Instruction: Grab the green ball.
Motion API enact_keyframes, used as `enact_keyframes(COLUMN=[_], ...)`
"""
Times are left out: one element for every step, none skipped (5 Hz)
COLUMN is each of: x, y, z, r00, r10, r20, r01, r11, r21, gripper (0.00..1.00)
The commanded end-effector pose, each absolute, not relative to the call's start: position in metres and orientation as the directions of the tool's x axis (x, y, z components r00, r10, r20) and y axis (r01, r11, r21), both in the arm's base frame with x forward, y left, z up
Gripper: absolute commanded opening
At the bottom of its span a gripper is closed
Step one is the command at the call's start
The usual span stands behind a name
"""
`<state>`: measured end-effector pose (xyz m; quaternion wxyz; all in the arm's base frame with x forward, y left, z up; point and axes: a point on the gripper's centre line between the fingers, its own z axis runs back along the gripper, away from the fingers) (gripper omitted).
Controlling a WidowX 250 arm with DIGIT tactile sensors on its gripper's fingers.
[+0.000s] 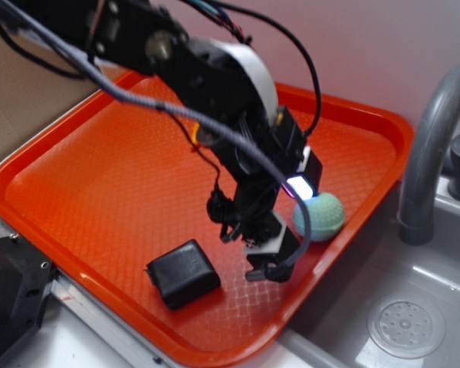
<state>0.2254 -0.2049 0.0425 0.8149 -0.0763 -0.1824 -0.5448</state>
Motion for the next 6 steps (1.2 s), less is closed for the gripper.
enact_keyframes(x=[0.212, 0.216, 0.215, 0.215, 0.214, 0.203], y=[-0.204, -0.198, -0.202, -0.203, -0.197, -0.172], z=[0.046, 0.049, 0.047, 0.053, 0.073, 0.122], r00=[0.333, 0.335, 0.332, 0.335, 0.375, 0.533], r10=[-0.823, -0.786, -0.782, -0.773, -0.745, -0.673], r20=[0.459, 0.519, 0.528, 0.538, 0.552, 0.514], r01=[0.88, 0.868, 0.879, 0.879, 0.853, 0.775], r11=[0.447, 0.471, 0.46, 0.462, 0.511, 0.632], r21=[0.163, 0.153, 0.128, 0.118, 0.11, 0.024], gripper=[0.85, 0.0, 0.0, 0.0, 0.0, 0.0])
